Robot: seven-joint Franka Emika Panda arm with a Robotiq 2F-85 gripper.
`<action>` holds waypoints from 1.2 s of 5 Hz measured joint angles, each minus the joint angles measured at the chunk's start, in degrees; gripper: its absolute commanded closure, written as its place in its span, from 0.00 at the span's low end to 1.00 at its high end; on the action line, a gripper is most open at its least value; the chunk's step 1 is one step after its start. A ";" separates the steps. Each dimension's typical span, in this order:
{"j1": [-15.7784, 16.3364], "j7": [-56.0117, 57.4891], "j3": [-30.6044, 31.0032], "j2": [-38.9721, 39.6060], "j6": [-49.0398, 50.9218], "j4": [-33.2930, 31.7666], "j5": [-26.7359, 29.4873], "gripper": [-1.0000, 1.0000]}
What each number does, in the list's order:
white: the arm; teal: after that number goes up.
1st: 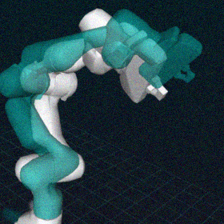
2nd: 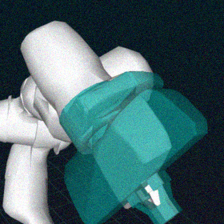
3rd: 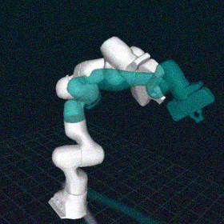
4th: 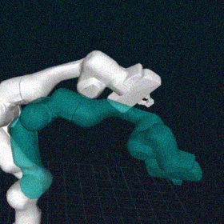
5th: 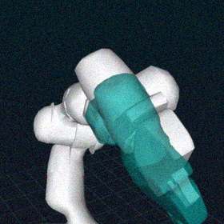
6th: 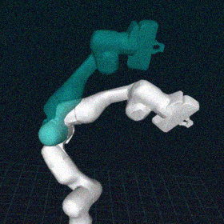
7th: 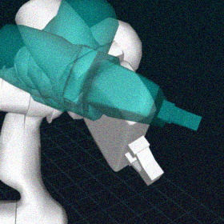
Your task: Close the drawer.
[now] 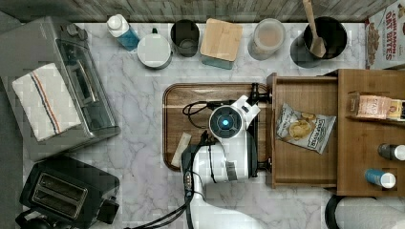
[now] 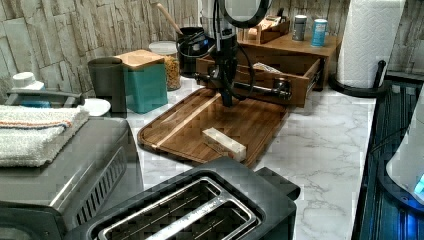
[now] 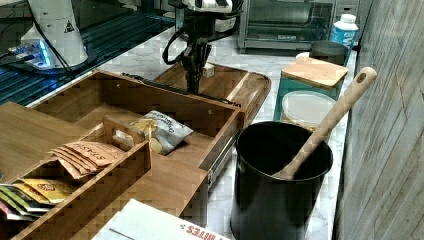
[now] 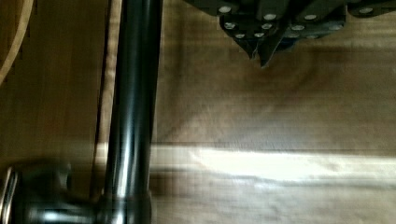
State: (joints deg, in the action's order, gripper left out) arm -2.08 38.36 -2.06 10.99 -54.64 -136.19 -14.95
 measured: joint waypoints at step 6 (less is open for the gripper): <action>-9.06 21.63 -1.18 -3.69 -0.53 0.11 9.00 1.00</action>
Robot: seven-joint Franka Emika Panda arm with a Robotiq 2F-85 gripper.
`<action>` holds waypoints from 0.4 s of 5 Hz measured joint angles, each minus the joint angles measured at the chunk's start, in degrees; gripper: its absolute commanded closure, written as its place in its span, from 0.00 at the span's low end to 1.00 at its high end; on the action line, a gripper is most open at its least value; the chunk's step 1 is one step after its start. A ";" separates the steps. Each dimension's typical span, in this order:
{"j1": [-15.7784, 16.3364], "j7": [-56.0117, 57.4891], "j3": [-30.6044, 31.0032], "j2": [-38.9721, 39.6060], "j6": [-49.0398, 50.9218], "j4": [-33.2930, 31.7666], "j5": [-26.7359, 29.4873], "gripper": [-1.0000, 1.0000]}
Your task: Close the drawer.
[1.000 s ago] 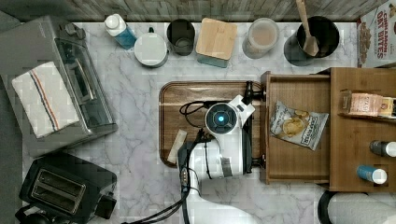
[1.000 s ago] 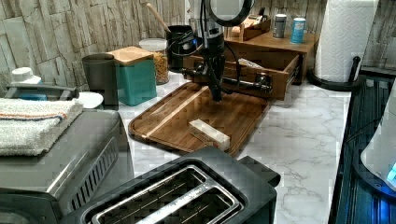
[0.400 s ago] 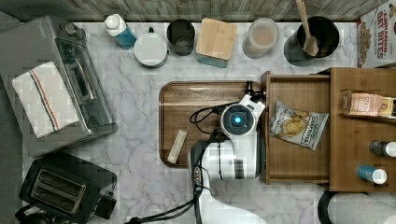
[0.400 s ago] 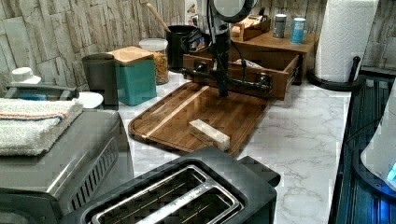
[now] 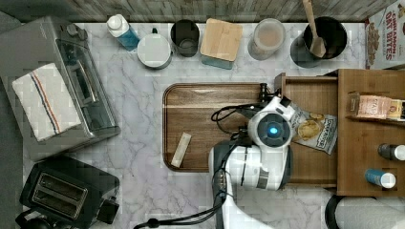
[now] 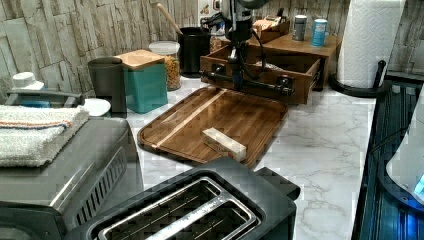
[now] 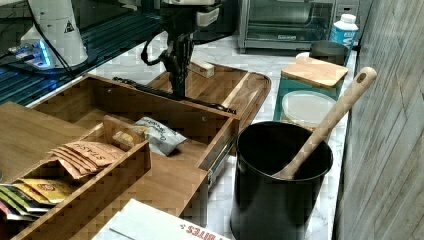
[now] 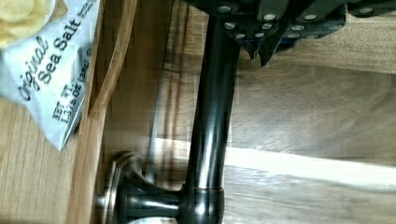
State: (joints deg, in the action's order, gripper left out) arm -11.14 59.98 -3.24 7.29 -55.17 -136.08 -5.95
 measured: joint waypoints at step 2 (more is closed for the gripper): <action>-7.07 17.74 -1.45 4.76 3.92 6.94 10.63 1.00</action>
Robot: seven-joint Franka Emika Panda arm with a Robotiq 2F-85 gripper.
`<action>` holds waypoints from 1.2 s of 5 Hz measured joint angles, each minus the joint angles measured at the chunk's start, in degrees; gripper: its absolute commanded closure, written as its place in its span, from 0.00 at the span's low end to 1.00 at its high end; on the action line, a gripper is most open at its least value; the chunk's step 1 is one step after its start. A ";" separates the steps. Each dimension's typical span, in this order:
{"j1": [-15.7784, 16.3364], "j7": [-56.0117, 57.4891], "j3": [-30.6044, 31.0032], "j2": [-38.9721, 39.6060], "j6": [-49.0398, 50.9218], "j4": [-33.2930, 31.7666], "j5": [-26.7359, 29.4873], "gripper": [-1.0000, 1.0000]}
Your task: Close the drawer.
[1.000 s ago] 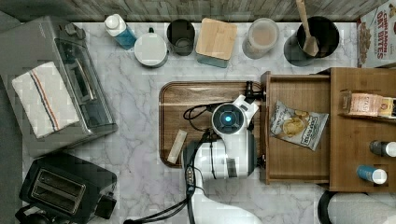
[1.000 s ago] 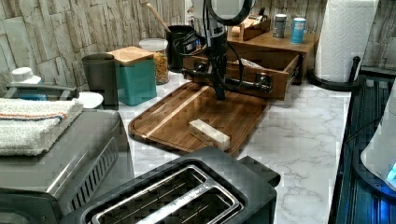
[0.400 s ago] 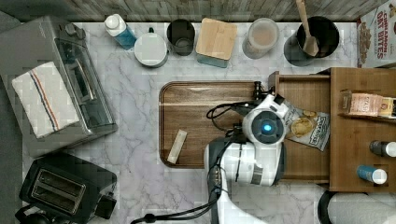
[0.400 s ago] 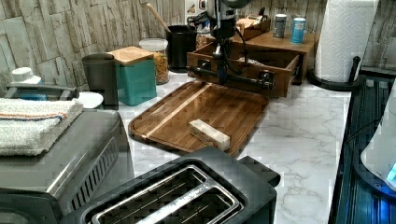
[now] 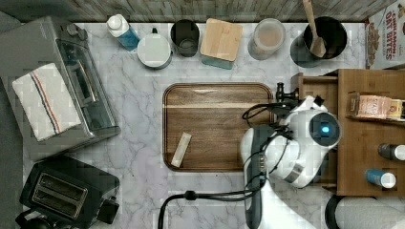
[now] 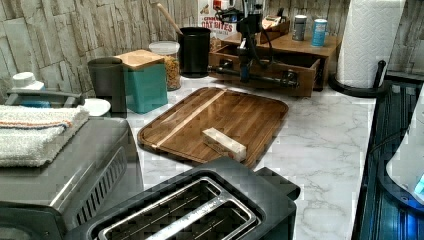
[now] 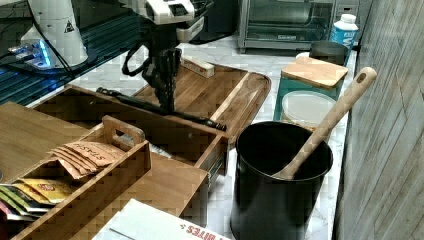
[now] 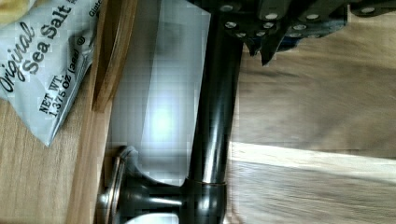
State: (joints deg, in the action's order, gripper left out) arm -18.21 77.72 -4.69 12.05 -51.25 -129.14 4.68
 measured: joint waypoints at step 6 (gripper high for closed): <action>1.43 -7.78 -7.50 6.22 0.45 7.61 -16.93 1.00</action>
